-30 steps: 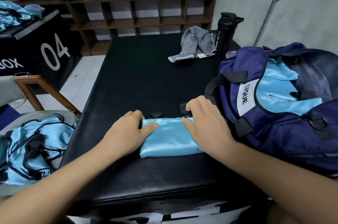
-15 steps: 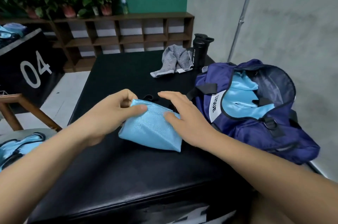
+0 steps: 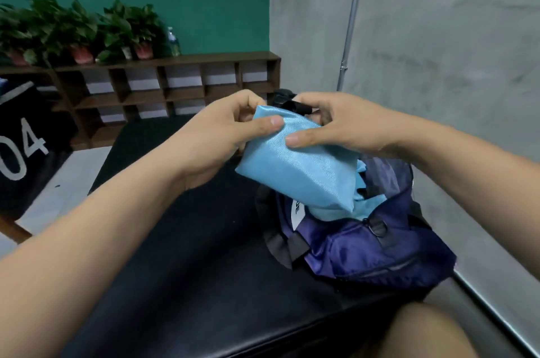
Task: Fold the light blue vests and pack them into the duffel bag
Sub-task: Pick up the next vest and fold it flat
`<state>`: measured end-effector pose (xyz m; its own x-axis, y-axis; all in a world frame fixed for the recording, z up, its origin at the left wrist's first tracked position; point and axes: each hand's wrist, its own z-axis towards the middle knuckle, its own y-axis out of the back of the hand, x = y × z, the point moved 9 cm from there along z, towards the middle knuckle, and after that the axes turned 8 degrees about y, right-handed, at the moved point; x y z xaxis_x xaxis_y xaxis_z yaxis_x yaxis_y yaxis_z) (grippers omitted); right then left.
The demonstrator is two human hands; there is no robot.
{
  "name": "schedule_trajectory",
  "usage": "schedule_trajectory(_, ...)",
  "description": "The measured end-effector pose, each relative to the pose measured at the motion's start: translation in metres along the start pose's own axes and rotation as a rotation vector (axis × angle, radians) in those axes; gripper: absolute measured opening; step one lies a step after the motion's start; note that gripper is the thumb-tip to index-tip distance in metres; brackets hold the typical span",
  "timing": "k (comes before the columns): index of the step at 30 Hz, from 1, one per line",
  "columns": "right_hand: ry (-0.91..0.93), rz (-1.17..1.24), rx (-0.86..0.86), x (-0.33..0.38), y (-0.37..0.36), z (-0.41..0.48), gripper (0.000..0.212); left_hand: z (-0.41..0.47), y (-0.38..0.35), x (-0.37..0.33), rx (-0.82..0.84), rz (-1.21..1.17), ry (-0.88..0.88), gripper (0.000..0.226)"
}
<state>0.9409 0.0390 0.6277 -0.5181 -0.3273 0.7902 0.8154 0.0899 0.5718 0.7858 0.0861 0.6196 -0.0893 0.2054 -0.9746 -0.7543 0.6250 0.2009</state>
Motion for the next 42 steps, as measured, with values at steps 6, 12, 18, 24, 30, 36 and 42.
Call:
schedule_trajectory(6,-0.098,-0.06,0.007,-0.032,0.063,-0.02,0.034,0.054,-0.034,0.014,-0.017,-0.014,-0.001,0.023)
schedule_trajectory(12,-0.209,-0.245,-0.018,-0.078,0.106,-0.031,0.03,0.092,-0.052,0.065,-0.114,0.196,0.124,0.025)
schedule_trajectory(18,-0.284,-0.474,-0.025,-0.13,0.123,-0.031,0.024,0.11,-0.094,0.109,-0.055,0.782,0.167,0.035)
schedule_trajectory(24,-0.328,-0.59,0.105,-0.16,0.104,-0.022,0.032,0.117,-0.086,0.117,-0.13,0.893,0.162,0.018)
schedule_trajectory(30,-0.311,-0.418,0.111,-0.176,0.076,-0.004,0.025,0.099,-0.035,0.112,-0.357,0.665,0.151,0.016)
schedule_trajectory(36,-0.27,-0.336,0.157,-0.184,0.046,0.015,0.018,0.092,-0.031,0.105,-0.395,0.651,0.099,0.015)
schedule_trajectory(42,-0.204,-0.671,0.23,-0.202,0.028,0.023,0.026,0.103,-0.084,0.074,-0.26,0.862,-0.202,0.027)
